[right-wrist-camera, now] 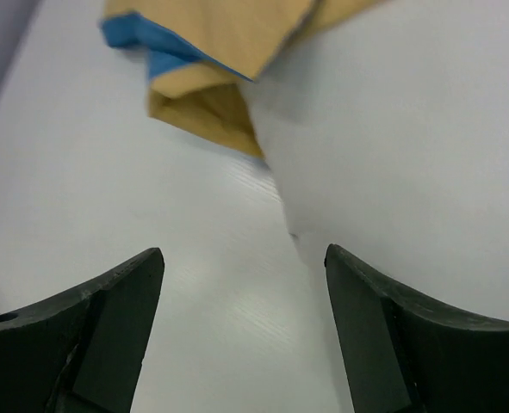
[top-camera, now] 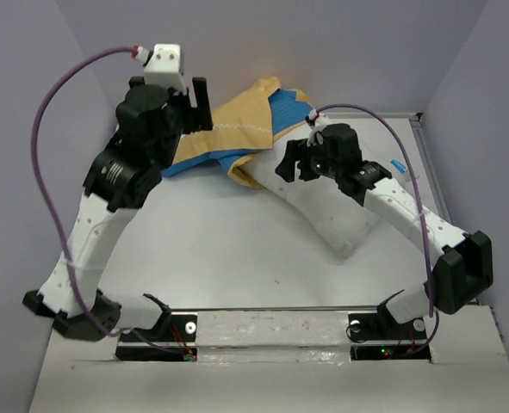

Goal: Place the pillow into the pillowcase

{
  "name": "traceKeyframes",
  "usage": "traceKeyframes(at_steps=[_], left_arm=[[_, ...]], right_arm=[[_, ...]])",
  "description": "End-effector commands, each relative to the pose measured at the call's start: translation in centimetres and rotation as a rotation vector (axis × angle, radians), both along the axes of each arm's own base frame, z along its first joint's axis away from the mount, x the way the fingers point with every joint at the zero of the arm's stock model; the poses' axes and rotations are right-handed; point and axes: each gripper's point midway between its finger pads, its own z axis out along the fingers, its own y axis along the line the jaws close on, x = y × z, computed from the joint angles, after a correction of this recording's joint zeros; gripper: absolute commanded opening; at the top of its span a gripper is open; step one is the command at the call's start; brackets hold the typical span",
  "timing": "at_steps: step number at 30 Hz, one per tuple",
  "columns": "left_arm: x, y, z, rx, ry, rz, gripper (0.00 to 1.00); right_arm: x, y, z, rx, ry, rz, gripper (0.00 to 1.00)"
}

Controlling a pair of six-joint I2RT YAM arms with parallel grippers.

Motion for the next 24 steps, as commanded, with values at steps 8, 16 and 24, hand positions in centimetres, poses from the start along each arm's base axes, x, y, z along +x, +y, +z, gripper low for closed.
traceKeyframes(at_steps=[8,16,24], left_arm=[[3.5,-5.3,-19.0,-0.105,0.199,-0.143,0.95],[9.2,-11.5,-21.0,0.009,0.199,-0.296,0.96],[6.1,-12.5,-21.2,0.247,0.133,-0.257,0.99]], right_arm=[[2.7,-5.3,-7.0,-0.437,0.042,-0.142,0.75],[3.1,-6.5,-11.4,-0.547,0.090,-0.183,0.00],[-2.7,-6.8,-8.4,-0.314,0.024,-0.148,0.00]])
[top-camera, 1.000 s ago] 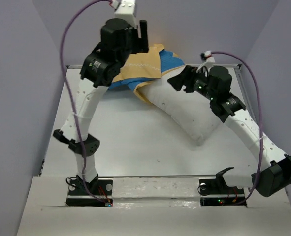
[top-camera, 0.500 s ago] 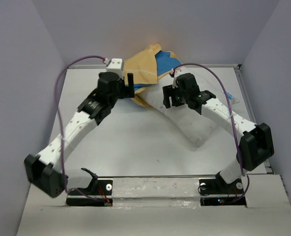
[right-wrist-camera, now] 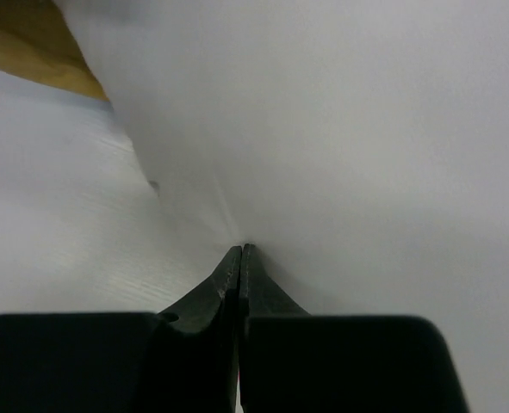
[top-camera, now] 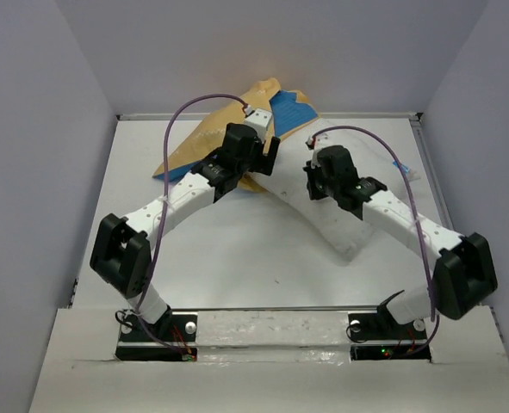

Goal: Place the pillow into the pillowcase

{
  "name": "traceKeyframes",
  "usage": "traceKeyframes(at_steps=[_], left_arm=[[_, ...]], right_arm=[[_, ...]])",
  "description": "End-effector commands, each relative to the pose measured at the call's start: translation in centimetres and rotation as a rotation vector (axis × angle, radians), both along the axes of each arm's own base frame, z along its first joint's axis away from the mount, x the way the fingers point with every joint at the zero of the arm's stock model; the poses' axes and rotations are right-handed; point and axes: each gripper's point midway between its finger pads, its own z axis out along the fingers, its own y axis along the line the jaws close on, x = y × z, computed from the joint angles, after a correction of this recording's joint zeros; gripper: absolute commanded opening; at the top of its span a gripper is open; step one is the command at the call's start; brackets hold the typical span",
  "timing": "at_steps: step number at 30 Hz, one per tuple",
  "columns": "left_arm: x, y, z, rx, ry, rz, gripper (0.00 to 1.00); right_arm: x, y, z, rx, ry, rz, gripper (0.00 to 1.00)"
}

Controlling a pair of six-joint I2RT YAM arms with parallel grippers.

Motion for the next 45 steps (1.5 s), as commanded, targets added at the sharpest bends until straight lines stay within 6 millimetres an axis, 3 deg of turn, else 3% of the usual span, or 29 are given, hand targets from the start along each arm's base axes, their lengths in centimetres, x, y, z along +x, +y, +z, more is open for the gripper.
traceKeyframes(at_steps=[1,3,7,12,13,15,16,18,21,23,24,25,27,28,29,30,31,33,34,37,38,40,41,43,44,45], left_arm=[[-0.3,-0.4,5.0,0.075,-0.182,0.003,0.99],[0.3,-1.2,4.1,0.125,-0.164,-0.036,0.99],[-0.4,-2.7,1.6,0.184,-0.080,-0.139,0.96],[1.4,-1.6,3.0,0.208,-0.148,-0.026,0.93],[1.7,-1.7,3.3,0.212,-0.159,-0.023,0.92],[2.4,-1.9,3.2,0.237,-0.162,-0.021,0.91],[3.2,-1.9,3.0,0.262,-0.158,-0.011,0.89],[3.9,-2.2,2.2,0.289,-0.150,-0.013,0.85],[5.4,-1.9,2.9,0.284,-0.167,-0.002,0.63],[6.2,-1.4,4.5,0.253,-0.191,0.017,0.13],[6.3,-1.2,4.5,0.249,-0.189,0.021,0.13],[6.6,-0.7,5.2,0.231,-0.202,0.028,0.00],[6.7,-0.1,6.0,0.212,-0.210,0.033,0.00],[6.6,-0.2,6.3,0.196,-0.210,0.016,0.00],[6.7,0.4,7.0,0.175,-0.215,0.024,0.00],[6.7,0.6,7.2,0.166,-0.217,0.024,0.00],[6.7,0.9,7.3,0.154,-0.216,0.023,0.00],[6.8,2.2,8.5,0.128,-0.230,0.062,0.00],[7.2,3.7,8.7,0.132,-0.231,0.106,0.00],[7.0,8.6,11.5,0.099,-0.265,0.302,0.00],[7.1,12.2,12.7,0.095,-0.281,0.430,0.00],[5.6,16.4,15.1,0.070,-0.306,0.570,0.00],[4.8,20.0,16.0,0.109,-0.326,0.702,0.00],[2.8,23.4,18.1,0.143,-0.377,0.813,0.00],[2.2,24.8,18.8,0.142,-0.397,0.849,0.00],[1.5,25.5,20.3,0.119,-0.434,0.872,0.00]], right_arm=[[-3.2,-0.5,1.7,0.112,-0.039,0.014,0.00],[-3.6,-0.7,2.1,0.128,-0.047,0.010,0.00],[-3.4,-0.9,2.1,0.128,-0.047,-0.011,0.00],[-3.3,-0.1,1.9,0.144,-0.030,0.012,0.00],[-3.3,-0.3,1.9,0.141,-0.030,0.005,0.22],[-3.3,-0.4,2.1,0.139,-0.037,0.001,0.53],[-3.2,-0.4,2.5,0.139,-0.047,0.000,0.75],[-2.9,-0.2,3.4,0.129,-0.069,0.003,0.86],[-1.3,-0.9,4.4,0.079,-0.118,-0.039,0.91],[0.4,-1.0,4.4,0.024,-0.132,-0.063,0.97],[0.9,-1.1,3.3,-0.007,-0.121,-0.064,0.99],[2.0,-0.5,2.1,-0.060,-0.105,-0.055,1.00],[3.5,-0.3,1.0,-0.111,-0.094,-0.062,1.00],[4.6,0.3,1.3,-0.117,-0.105,-0.058,0.99],[5.3,0.7,-1.4,-0.166,-0.056,-0.040,0.96],[6.0,0.8,-2.2,-0.203,-0.051,-0.024,0.89],[6.6,1.4,-2.3,-0.218,-0.055,-0.026,0.57],[6.6,2.0,-3.9,-0.247,-0.024,-0.008,0.12],[6.4,2.4,-4.1,-0.252,-0.026,0.013,0.00],[2.8,6.1,-4.2,-0.261,-0.051,0.203,0.00],[0.4,8.6,-2.7,-0.242,-0.089,0.300,0.00],[-3.2,10.1,-2.8,-0.243,-0.087,0.383,0.00],[-5.2,10.9,-1.4,-0.208,-0.104,0.431,0.00],[-10.2,12.6,-1.9,-0.155,-0.063,0.548,0.00],[-11.7,12.4,-0.4,-0.116,-0.087,0.569,0.00],[-13.3,12.0,-1.0,-0.104,-0.057,0.573,0.00]])
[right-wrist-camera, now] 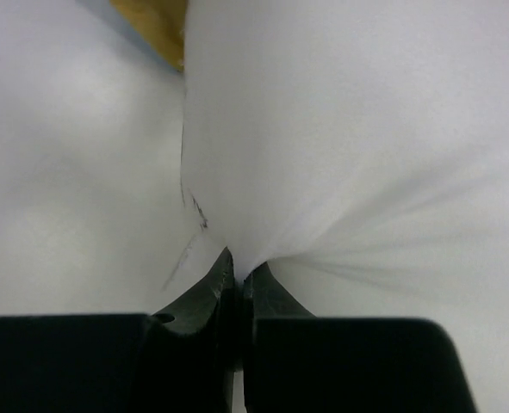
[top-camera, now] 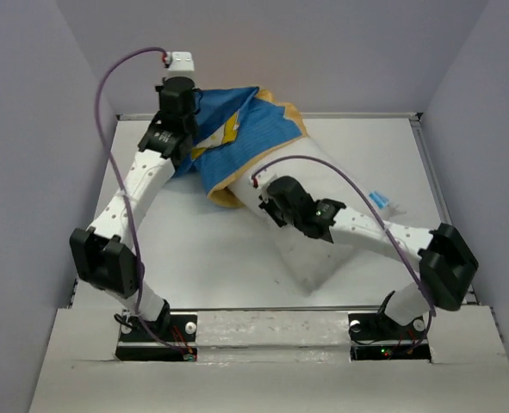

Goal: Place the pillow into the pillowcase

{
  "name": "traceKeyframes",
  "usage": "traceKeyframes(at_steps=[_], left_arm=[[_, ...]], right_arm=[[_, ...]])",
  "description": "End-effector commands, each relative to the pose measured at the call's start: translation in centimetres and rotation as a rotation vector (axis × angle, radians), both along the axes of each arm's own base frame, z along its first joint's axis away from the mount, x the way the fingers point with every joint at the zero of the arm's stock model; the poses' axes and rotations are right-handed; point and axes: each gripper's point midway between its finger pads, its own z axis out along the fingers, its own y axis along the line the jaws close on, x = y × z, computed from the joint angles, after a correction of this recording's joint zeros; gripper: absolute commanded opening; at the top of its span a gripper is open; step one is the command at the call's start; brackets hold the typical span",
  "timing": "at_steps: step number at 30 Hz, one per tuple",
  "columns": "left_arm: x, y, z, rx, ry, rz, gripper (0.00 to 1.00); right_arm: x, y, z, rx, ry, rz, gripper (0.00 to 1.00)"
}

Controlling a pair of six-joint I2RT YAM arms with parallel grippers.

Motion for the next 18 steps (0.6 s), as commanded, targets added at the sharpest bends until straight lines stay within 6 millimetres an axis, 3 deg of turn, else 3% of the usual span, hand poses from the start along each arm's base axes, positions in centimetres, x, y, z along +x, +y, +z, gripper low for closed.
traceKeyframes(at_steps=[1,2,3,5,6,7,8,9,11,12,14,17,18], left_arm=[[-5.0,7.6,8.2,-0.027,-0.221,0.293,0.00],[-5.0,7.9,8.7,-0.011,-0.223,0.300,0.00],[-4.9,8.5,8.9,-0.010,-0.229,0.316,0.00],[-3.5,9.1,9.1,-0.016,-0.232,0.325,0.00],[-1.7,9.1,7.4,-0.017,-0.196,0.325,0.00],[-0.5,9.8,7.6,-0.028,-0.186,0.310,0.29],[1.9,10.5,3.6,-0.034,-0.083,0.319,0.52],[2.9,10.3,4.8,-0.077,-0.098,0.299,0.84],[4.9,8.0,3.5,-0.139,-0.049,0.181,0.98],[5.2,6.8,3.5,-0.184,-0.040,0.144,0.99],[4.9,2.6,3.9,-0.240,-0.016,-0.015,0.99],[0.8,-1.3,6.4,-0.260,-0.027,-0.135,0.97],[-2.2,-1.7,8.8,-0.266,-0.065,-0.156,0.96]], right_arm=[[-8.4,1.6,1.2,0.111,0.101,0.190,0.00],[-9.0,0.7,1.2,0.114,0.117,0.178,0.00],[-9.6,-0.1,2.7,0.162,0.101,0.162,0.00],[-10.2,-1.7,2.8,0.173,0.111,0.107,0.00],[-10.4,-2.2,3.2,0.194,0.115,0.084,0.00],[-10.7,-2.5,4.1,0.219,0.103,0.079,0.00],[-10.8,-2.8,4.3,0.228,0.105,0.068,0.00],[-10.7,-3.0,4.8,0.237,0.091,0.057,0.00],[-10.3,-3.7,4.9,0.224,0.069,0.026,0.00],[-9.6,-4.5,4.9,0.208,0.041,-0.022,0.00],[-8.7,-5.2,5.6,0.201,-0.006,-0.078,0.00],[-7.9,-6.0,6.7,0.212,-0.054,-0.132,0.00],[-7.8,-6.3,6.8,0.216,-0.061,-0.150,0.00]])
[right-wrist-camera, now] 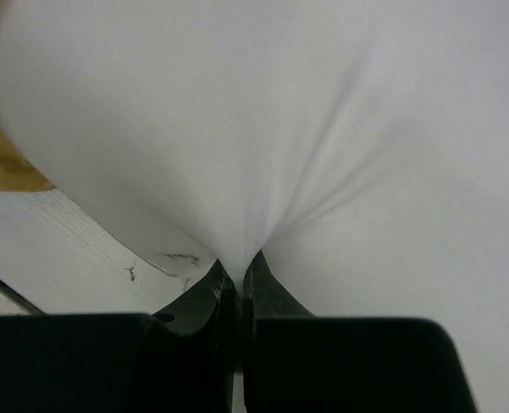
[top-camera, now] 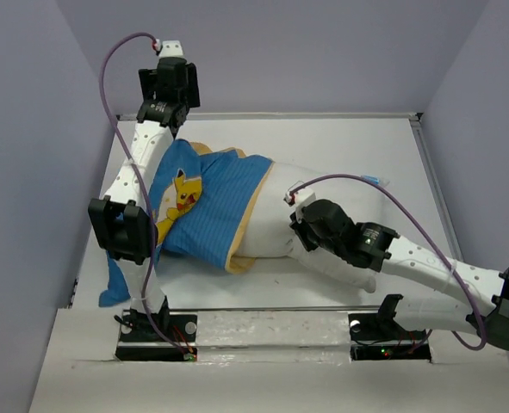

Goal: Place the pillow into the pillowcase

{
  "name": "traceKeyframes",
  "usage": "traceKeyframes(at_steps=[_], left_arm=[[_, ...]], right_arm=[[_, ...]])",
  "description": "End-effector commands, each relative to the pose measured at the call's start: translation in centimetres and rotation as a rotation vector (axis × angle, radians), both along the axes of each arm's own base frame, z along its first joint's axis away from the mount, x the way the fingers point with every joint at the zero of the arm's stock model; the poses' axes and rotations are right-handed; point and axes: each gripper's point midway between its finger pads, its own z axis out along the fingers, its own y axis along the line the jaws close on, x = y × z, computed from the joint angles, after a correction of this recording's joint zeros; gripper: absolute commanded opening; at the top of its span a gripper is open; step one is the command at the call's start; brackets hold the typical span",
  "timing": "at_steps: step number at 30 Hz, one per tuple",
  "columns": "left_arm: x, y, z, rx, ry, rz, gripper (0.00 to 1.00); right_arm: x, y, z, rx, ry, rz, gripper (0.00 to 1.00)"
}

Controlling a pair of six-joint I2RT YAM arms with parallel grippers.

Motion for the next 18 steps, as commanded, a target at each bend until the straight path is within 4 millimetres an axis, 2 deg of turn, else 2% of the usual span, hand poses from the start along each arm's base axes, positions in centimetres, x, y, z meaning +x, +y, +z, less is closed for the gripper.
traceKeyframes(at_steps=[1,2,3,4,5,6,7,9,11,12,13,18], left_arm=[[-9.5,-7.6,8.5,-0.123,-0.126,-0.252,0.93],[-11.7,-11.2,8.1,-0.155,-0.107,-0.366,0.90],[-14.3,-12.6,6.6,-0.166,-0.067,-0.421,0.88],[-15.8,-14.5,7.4,-0.188,-0.081,-0.484,0.86],[-17.0,-16.3,4.6,-0.178,-0.012,-0.529,0.86],[-18.7,-18.8,3.7,-0.179,0.014,-0.577,0.86],[-18.9,-19.4,2.0,-0.160,0.045,-0.571,0.86],[-18.9,-21.4,0.2,-0.141,0.088,-0.604,0.86],[-18.5,-22.0,-0.9,-0.093,0.110,-0.572,0.86],[-18.2,-22.9,-2.2,-0.064,0.138,-0.579,0.86],[-18.4,-23.7,-2.4,-0.052,0.147,-0.597,0.87],[-17.6,-24.7,-6.4,0.038,0.246,-0.581,0.87]], right_arm=[[2.1,-1.4,3.5,0.081,-0.121,-0.152,0.00],[2.0,-1.5,4.0,0.105,-0.130,-0.154,0.00],[2.0,-1.5,4.1,0.121,-0.128,-0.159,0.00],[1.9,-1.5,4.2,0.136,-0.127,-0.161,0.00],[2.0,-1.6,4.2,0.147,-0.125,-0.165,0.00],[1.9,-1.1,4.4,0.167,-0.122,-0.148,0.00],[1.9,-1.0,4.3,0.173,-0.119,-0.147,0.00],[1.9,-0.6,4.3,0.189,-0.114,-0.147,0.00],[2.0,-0.2,4.1,0.205,-0.113,-0.141,0.00],[1.9,0.0,4.1,0.216,-0.105,-0.133,0.00],[1.8,0.3,4.0,0.222,-0.098,-0.128,0.00],[1.4,1.5,4.1,0.262,-0.088,-0.072,0.00]])
